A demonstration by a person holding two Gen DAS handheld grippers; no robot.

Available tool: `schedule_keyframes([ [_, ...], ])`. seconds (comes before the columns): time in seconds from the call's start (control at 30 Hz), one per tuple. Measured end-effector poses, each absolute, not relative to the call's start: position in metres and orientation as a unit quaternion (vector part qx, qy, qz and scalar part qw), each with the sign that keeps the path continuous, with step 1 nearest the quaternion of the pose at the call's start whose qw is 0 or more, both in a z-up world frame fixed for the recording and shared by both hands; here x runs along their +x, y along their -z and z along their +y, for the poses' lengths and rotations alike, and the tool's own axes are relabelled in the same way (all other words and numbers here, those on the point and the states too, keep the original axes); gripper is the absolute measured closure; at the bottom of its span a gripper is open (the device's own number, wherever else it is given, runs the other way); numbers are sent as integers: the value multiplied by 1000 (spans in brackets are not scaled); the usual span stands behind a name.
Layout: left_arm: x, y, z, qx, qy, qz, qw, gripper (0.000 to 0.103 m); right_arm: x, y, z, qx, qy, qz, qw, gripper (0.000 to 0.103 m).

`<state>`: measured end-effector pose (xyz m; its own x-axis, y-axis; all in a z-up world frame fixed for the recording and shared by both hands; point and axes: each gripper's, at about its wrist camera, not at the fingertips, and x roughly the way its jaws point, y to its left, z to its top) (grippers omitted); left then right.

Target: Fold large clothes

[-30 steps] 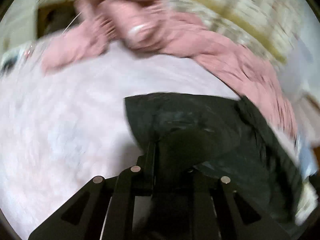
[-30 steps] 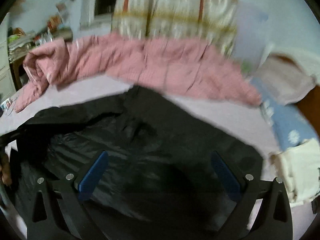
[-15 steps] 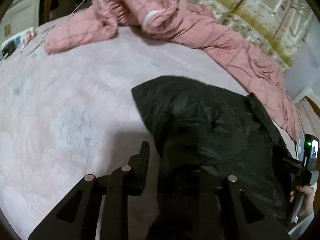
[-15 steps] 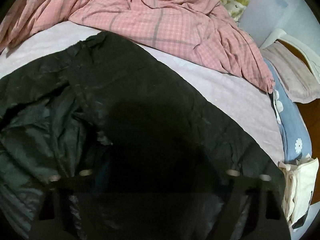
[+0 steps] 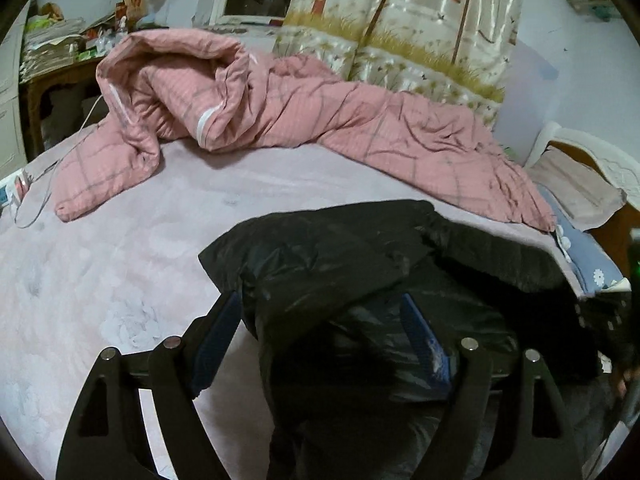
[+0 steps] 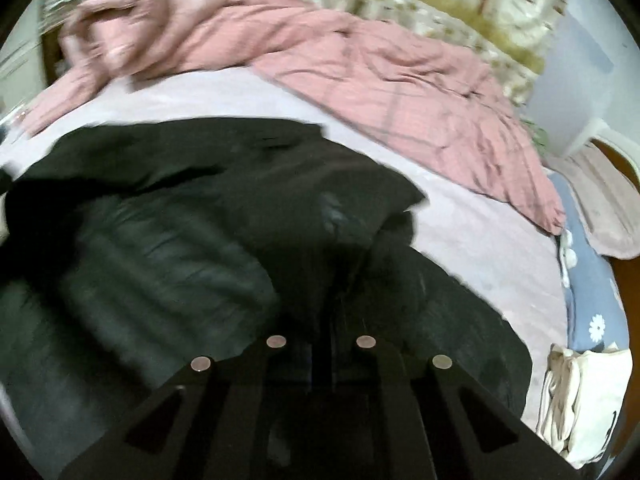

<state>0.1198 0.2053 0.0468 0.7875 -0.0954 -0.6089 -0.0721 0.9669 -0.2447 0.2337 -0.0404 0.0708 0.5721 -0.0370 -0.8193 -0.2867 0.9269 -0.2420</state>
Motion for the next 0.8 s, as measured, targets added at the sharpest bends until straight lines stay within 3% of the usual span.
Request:
schedule_keyframes([
  [0.33,109,-54,196,-102,18,315,943,23,162,-58,-48,-176,-99,491,848,94],
  [0.37,110,-53,194,-97,15,316,944,22,162,-54,-49,-178,-96,495,845,89],
  [0.43,111,-50,188,-90,30,321,942,22,159,-52,-50,-185,-80,496,845,61],
  [0.53,120,-42,172,-96,101,337,931,20,143,-62,-58,-175,-74,471,861,34],
  [0.7,146,-34,122,-61,154,375,912,20,113,-85,-103,-105,-65,443,888,30],
  [0.8,169,-24,118,-117,146,402,896,20,105,-92,-141,-60,-13,418,907,25],
])
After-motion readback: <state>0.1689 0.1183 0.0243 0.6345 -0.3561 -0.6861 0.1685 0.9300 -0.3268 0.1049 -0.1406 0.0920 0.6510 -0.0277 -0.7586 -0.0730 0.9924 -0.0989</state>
